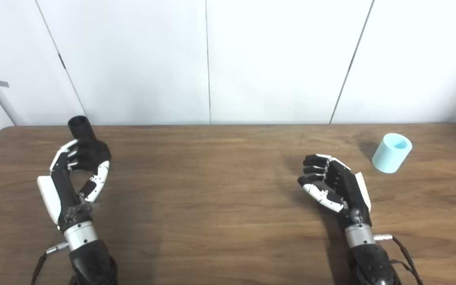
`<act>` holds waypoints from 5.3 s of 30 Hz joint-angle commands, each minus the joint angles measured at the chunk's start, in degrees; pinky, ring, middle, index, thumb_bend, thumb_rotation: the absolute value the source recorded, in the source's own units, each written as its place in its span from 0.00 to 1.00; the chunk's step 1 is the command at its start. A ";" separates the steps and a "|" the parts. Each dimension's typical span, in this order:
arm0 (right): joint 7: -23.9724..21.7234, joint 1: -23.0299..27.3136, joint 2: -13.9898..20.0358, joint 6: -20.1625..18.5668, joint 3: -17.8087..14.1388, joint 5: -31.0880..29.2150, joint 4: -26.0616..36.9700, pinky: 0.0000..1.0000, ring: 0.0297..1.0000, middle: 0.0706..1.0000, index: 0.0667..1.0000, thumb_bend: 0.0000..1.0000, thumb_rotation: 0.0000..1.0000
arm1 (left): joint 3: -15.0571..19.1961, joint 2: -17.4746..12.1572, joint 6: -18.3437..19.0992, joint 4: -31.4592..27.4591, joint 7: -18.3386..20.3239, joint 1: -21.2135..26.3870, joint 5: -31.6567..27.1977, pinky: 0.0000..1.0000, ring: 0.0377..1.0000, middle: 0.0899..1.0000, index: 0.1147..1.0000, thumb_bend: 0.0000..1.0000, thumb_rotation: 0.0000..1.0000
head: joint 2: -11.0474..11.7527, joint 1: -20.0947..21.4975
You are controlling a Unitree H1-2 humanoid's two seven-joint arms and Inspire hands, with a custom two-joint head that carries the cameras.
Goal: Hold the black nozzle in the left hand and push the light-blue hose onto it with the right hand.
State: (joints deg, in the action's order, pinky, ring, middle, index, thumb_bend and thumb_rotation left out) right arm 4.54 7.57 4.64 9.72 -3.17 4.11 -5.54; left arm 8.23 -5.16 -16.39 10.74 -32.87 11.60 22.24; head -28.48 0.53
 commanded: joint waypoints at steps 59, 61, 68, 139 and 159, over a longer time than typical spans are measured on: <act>-3.19 5.05 9.22 6.18 -6.49 -5.24 -14.36 0.44 0.55 0.57 0.53 0.37 0.44 | 1.42 1.76 13.42 25.24 -10.87 12.06 -2.39 1.00 0.99 0.99 1.00 1.00 0.41 | 5.17 -33.09; -3.15 5.11 9.23 6.02 -6.50 -5.10 -14.51 0.44 0.55 0.57 0.53 0.39 0.46 | 1.30 1.23 14.26 25.93 -10.86 12.31 -2.58 0.99 0.98 0.97 1.00 1.00 0.40 | 5.31 -33.09; -3.12 5.23 8.98 5.91 -6.50 -4.94 -14.54 0.43 0.55 0.56 0.52 0.41 0.49 | -0.80 -0.60 20.88 25.89 -9.88 12.45 -0.91 1.00 0.93 0.91 0.92 1.00 0.28 | 5.35 -32.59; -6.12 1.89 6.69 -2.32 -5.79 -9.09 -4.66 0.43 0.54 0.56 0.54 0.43 0.36 | -3.29 -7.10 34.78 35.27 0.82 14.18 1.37 1.00 0.82 0.74 0.67 0.87 0.14 | 2.96 -27.09; -5.42 0.88 5.52 -6.45 -5.20 -7.84 0.48 0.44 0.57 0.58 0.54 0.36 0.31 | -11.32 -9.33 33.27 37.54 -1.26 13.93 4.88 0.76 0.63 0.47 0.41 0.52 0.00 | 2.62 -25.46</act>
State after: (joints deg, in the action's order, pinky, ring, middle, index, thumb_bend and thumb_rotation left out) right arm -1.27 8.02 10.33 3.78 -8.52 -3.94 -7.06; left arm -1.70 -16.44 13.82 45.16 -37.21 32.22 27.42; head -25.75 -25.05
